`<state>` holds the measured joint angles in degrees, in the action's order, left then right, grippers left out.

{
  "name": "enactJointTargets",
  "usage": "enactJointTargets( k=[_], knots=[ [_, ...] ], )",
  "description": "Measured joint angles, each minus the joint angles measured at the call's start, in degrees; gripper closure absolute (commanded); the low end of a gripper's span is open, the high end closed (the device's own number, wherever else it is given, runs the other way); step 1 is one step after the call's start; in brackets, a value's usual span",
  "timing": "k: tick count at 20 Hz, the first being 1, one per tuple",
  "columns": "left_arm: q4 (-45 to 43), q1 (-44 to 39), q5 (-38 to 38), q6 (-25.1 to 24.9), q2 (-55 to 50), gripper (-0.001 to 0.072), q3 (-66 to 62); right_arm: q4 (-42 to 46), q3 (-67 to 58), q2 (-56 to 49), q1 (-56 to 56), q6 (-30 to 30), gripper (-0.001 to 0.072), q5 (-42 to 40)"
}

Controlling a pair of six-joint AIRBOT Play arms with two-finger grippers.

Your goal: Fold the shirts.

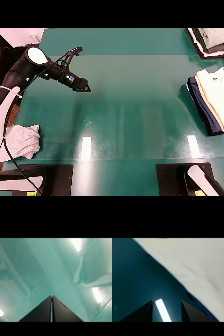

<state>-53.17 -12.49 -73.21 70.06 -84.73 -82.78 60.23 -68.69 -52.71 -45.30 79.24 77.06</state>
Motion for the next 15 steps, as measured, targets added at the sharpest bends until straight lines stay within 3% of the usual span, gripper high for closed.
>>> enactJointTargets(
  k=[2,9,15],
  knots=[
    [0.0,0.0,-0.07,0.0,0.0,0.0685,0.0,-1.57,0.07,1.11,8.61,0.11,0.0697,-0.26],
    [0.02,0.0,-0.11,0.04,0.0,0.0685,0.0,-2.91,0.09,2.1,36.09,0.17,0.0697,-4.39],
    [0.02,0.0,0.31,0.04,0.0,0.0685,0.0,-3.08,0.09,2.16,43.6,0.22,0.0697,-6.01]
  ],
)
